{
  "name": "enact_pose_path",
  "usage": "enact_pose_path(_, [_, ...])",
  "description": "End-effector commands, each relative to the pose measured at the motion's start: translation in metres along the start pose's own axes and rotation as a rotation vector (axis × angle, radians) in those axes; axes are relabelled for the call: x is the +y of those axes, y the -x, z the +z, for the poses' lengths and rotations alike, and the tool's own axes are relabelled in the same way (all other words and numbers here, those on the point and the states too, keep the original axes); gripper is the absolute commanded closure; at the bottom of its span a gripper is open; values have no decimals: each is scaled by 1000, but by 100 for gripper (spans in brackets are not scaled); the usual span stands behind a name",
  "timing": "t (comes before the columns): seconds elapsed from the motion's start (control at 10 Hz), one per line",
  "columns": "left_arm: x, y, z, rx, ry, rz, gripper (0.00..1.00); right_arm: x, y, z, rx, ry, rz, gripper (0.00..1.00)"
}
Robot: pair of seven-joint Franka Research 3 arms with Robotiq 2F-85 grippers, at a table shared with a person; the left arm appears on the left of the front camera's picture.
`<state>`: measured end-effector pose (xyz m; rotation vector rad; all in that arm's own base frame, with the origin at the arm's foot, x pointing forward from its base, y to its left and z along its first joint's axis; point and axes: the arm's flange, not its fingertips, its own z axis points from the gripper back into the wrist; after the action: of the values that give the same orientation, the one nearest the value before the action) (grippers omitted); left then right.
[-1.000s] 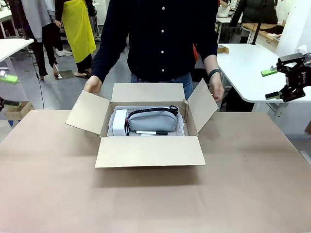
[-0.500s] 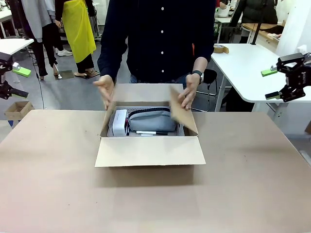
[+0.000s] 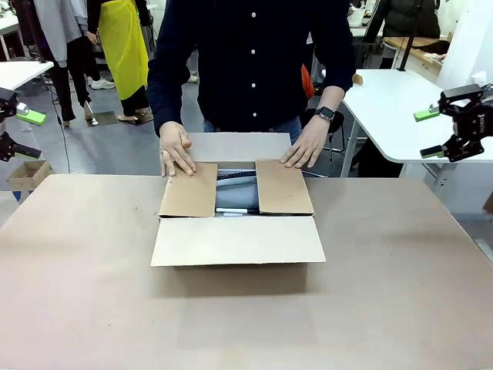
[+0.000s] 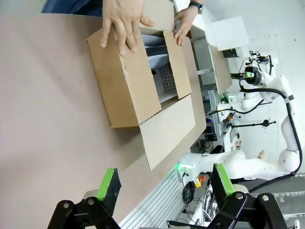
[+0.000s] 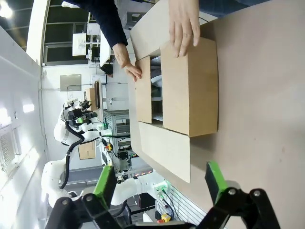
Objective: Pack the gift set into the box.
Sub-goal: Press and hold the closed box until the human finishes sealing it.
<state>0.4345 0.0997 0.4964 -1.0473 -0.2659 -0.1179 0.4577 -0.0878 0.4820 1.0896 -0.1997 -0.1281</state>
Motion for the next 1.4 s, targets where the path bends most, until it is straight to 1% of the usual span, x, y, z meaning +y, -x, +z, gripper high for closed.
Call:
enact_pose_path(0.0, [-1, 3, 0, 4, -5, -3, 0, 2, 2, 2, 6, 6, -3, 0])
enact_pose_path(1.3, [-1, 3, 0, 4, -5, -3, 0, 2, 2, 2, 6, 6, -3, 0])
